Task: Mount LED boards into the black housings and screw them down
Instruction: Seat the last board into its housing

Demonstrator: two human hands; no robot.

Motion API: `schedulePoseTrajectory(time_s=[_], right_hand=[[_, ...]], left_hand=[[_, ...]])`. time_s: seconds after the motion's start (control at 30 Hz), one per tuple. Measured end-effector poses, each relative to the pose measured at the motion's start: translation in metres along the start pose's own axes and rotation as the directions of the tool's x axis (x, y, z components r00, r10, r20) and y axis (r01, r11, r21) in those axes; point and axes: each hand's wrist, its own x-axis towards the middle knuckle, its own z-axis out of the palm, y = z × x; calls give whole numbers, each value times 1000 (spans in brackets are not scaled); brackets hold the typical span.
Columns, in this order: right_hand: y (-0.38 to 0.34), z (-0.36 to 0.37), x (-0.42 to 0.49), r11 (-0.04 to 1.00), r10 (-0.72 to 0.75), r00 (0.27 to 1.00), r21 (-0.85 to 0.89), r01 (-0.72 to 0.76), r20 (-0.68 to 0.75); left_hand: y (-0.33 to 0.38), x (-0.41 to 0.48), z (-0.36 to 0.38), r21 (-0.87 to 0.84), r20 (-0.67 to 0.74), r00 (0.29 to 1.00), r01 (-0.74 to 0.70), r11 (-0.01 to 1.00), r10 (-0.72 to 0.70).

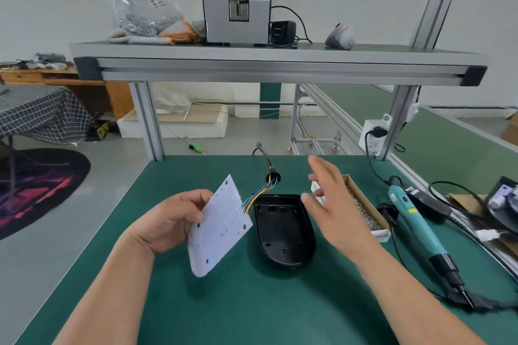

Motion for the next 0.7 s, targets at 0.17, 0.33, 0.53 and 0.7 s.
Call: schedulePoseTrajectory(time_s=[0.17, 0.33, 0.53, 0.7], right_hand=[[-29, 11, 32, 971, -194, 960, -102, 218, 202], [-42, 29, 43, 972, -231, 946, 19, 233, 228], [-51, 53, 30, 961, -126, 972, 267, 70, 198], [-55, 68, 36, 950, -34, 984, 311, -22, 174]], left_hand=[[8, -1, 9, -24, 88, 993, -72, 997, 73], [12, -3, 13, -157, -10, 981, -191, 969, 191], [11, 15, 29, -304, -179, 937, -342, 889, 299], [5, 25, 42, -329, -97, 943, -331, 885, 317]])
